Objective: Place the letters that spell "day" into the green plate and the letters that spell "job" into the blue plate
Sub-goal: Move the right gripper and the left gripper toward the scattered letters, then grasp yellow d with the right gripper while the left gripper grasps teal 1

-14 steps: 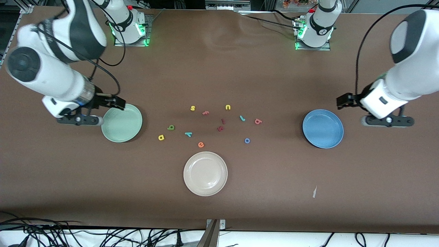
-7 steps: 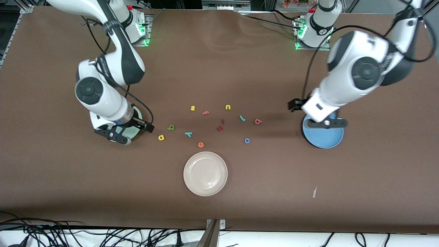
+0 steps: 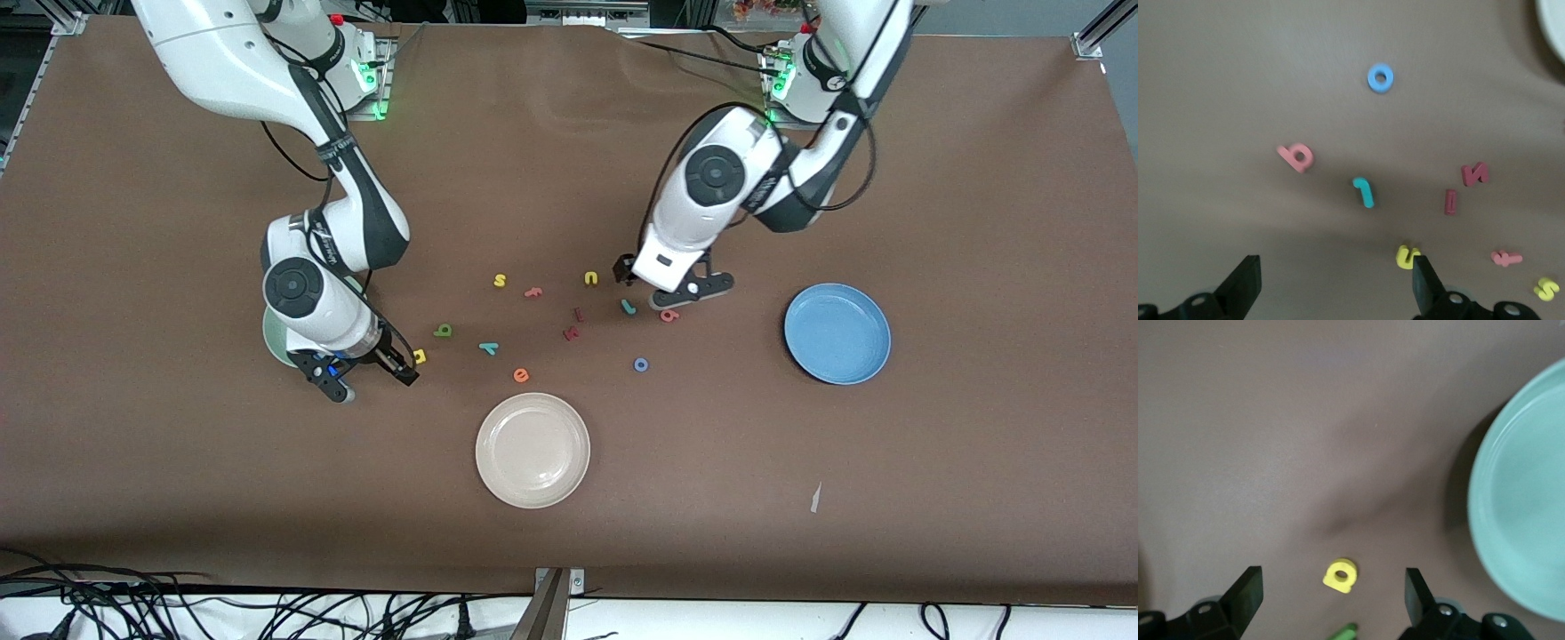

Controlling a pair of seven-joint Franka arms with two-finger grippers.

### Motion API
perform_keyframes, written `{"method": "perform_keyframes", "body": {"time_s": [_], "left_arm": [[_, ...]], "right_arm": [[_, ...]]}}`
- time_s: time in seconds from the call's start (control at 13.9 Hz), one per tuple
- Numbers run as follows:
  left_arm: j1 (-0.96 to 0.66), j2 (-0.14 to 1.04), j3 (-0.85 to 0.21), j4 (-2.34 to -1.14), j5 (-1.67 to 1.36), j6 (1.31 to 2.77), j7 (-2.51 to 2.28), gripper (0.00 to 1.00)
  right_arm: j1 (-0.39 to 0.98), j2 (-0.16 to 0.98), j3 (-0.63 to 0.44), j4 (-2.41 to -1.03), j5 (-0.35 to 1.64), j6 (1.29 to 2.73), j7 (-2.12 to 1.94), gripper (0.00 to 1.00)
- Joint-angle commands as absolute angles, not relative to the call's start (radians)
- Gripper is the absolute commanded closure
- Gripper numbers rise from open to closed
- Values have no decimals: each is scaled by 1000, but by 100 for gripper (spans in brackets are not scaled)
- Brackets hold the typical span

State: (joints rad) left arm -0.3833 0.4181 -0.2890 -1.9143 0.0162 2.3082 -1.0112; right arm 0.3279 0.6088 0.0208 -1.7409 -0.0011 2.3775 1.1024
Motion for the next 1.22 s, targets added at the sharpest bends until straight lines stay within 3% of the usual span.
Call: {"method": "perform_keyframes", "body": {"time_s": [0.0, 0.43, 0.58, 0.79, 1.08, 1.15], "left_arm": [[-419, 478, -279, -1916, 139, 2391, -1214, 0], [-431, 584, -278, -1853, 172, 2461, -1390, 0], [-436, 607, -272, -1845, 176, 2462, -1402, 0], [-436, 638, -270, -1822, 210, 2462, -1414, 0], [-433, 675, -268, -1798, 239, 2491, -1434, 10], [-433, 678, -268, -1798, 239, 2497, -1434, 13]], "right_arm": [[365, 635, 15, -1736, -3, 2407, 1227, 8], [380, 669, 14, -1750, -6, 2413, 1230, 12], [377, 679, 14, -1750, -8, 2413, 1227, 19], [374, 681, 12, -1750, -8, 2411, 1227, 41], [373, 689, 12, -1749, -11, 2413, 1223, 44], [373, 689, 12, -1749, -14, 2413, 1223, 54]]}}
